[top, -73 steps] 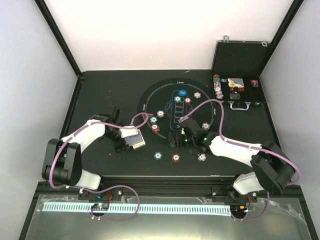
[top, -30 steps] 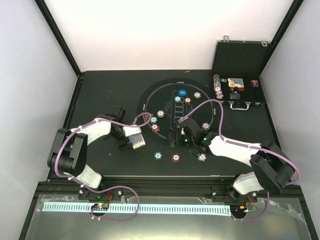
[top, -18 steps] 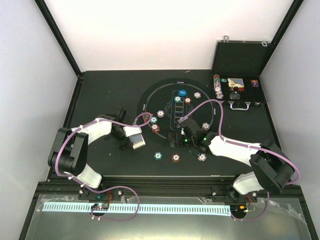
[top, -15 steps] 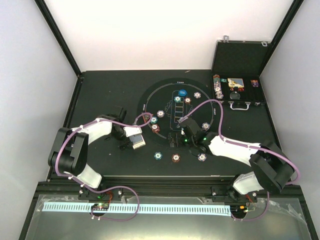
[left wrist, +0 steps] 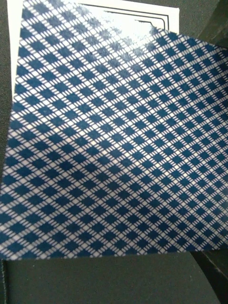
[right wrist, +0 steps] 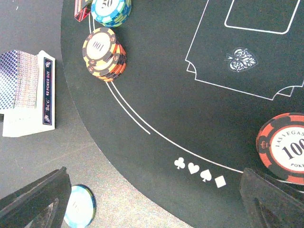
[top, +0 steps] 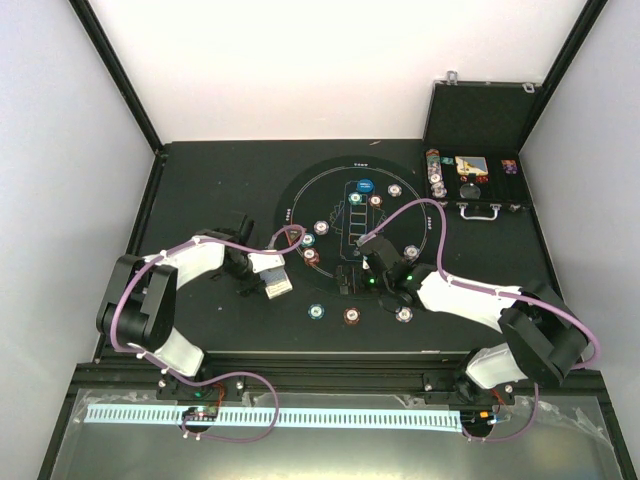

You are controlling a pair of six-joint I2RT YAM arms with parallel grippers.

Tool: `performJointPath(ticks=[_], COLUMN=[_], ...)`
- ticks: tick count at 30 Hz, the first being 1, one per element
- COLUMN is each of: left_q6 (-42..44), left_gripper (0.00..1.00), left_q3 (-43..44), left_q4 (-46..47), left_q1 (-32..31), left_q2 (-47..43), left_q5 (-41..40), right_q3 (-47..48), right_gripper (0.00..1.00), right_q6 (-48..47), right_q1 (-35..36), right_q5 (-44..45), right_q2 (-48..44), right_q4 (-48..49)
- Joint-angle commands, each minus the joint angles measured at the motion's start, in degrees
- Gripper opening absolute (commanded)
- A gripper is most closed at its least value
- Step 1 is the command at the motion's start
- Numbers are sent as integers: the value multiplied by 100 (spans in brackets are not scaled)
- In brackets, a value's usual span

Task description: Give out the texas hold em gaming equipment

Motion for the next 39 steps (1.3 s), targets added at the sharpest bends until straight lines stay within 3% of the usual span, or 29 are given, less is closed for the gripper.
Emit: performJointPath(ticks=[1,8,16,25,32,39], left_q6=[124,148,181,228,327,170], left_gripper=[49,39,3,2,2,2], left_q3=[-98,-107,171,541,653,717], left_q4=[161,106,-323,-1211,-1798,-1998], left_q1=[-56,-55,-55,-72,-290,-629], left_q2=[-93,-144,-536,-1321,-2014,-2308], left_q5=[-208,-231,-147,395,725,751], right_q3=[22,13,13,67,156,30], right_gripper=[100,100,100,99,100,100], right_q6=[6,2,-7,-42,480,1486], right_q1=[-3,0,-13,-43,-42,-41], right_q5=[-6,-18,-41,-315,-1790,-3246], right_q2=[40,20,13,-120,-318,-181], right_q4=[115,124,140,64,714,2246])
